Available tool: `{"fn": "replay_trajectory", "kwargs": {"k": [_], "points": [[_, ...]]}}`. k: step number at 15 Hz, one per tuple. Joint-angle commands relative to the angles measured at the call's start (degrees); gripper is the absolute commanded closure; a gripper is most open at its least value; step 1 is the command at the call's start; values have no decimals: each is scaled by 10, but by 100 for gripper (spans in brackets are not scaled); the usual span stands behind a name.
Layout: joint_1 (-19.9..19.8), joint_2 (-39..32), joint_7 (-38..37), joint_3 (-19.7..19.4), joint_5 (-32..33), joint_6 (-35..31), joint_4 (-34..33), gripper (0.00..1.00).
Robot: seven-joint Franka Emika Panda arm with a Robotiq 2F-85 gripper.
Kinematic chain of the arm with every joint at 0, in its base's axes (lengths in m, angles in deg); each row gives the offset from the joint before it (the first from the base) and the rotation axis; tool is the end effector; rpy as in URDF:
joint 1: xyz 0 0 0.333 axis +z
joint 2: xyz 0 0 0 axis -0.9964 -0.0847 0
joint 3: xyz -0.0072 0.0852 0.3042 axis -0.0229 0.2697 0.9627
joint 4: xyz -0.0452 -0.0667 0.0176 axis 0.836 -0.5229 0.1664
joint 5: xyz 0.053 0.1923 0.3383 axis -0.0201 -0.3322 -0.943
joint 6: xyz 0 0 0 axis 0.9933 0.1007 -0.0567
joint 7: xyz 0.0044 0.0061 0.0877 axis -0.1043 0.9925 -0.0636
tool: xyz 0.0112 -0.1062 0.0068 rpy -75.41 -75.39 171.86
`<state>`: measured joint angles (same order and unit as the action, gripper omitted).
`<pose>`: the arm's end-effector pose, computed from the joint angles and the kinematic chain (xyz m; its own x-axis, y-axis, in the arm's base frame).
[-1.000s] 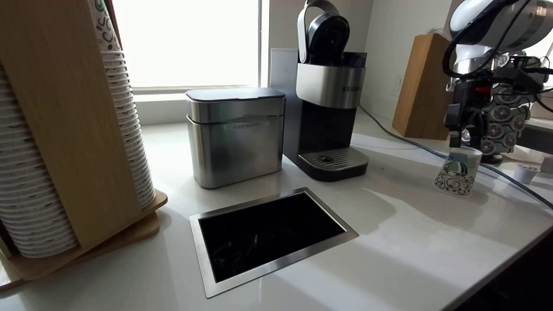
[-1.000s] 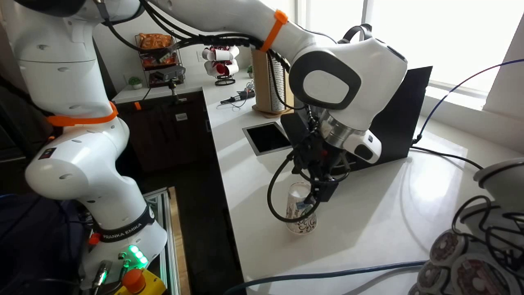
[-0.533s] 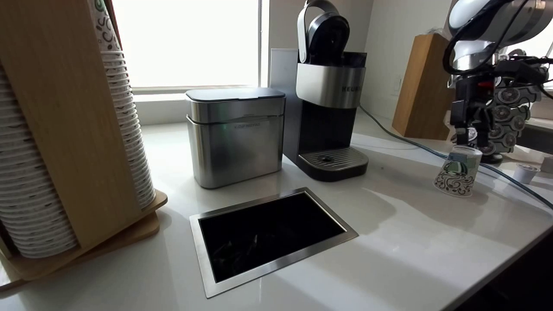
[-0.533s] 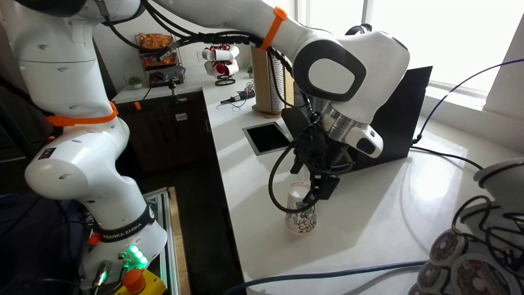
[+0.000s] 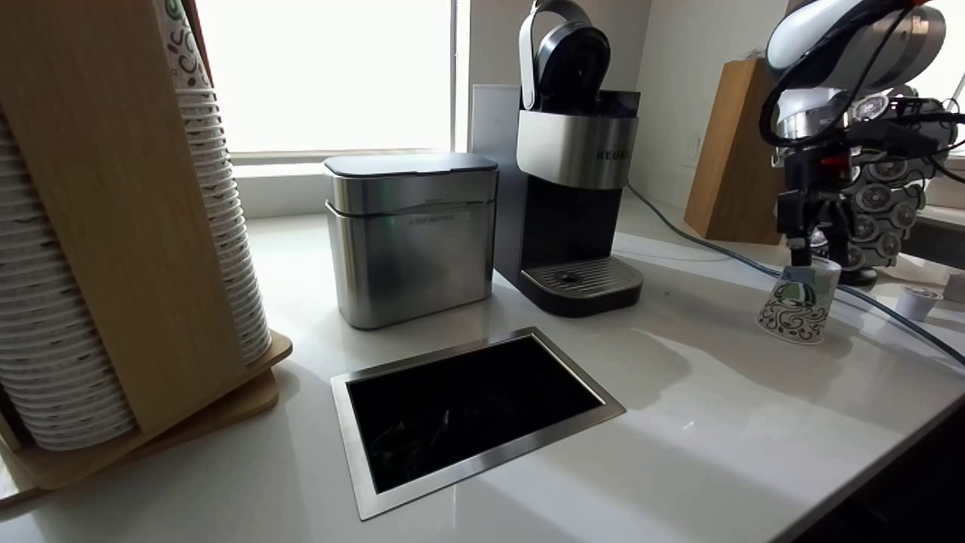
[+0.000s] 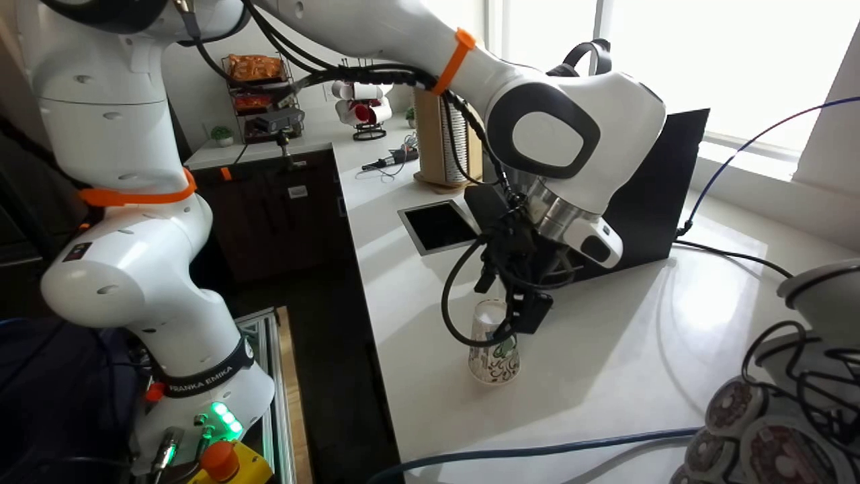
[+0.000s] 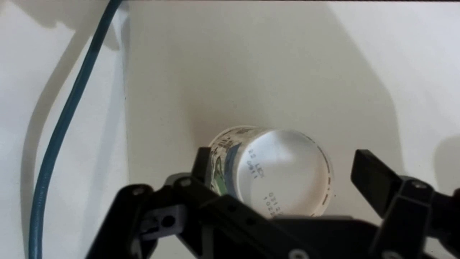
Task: Place the coffee cup upright.
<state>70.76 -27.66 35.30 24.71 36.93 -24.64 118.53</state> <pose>0.4779 -0.2416 0.3337 0.8922 -0.1467 -0.4271 -0.2215 -0.9664 -0.1308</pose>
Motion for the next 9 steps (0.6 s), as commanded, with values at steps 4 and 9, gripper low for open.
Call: {"fn": "replay_trajectory", "kwargs": {"k": [4,9], "points": [[-6,-12,-24,2,13,5,-13,35],[12,44,-31,11,45,-32,28,59]]}}
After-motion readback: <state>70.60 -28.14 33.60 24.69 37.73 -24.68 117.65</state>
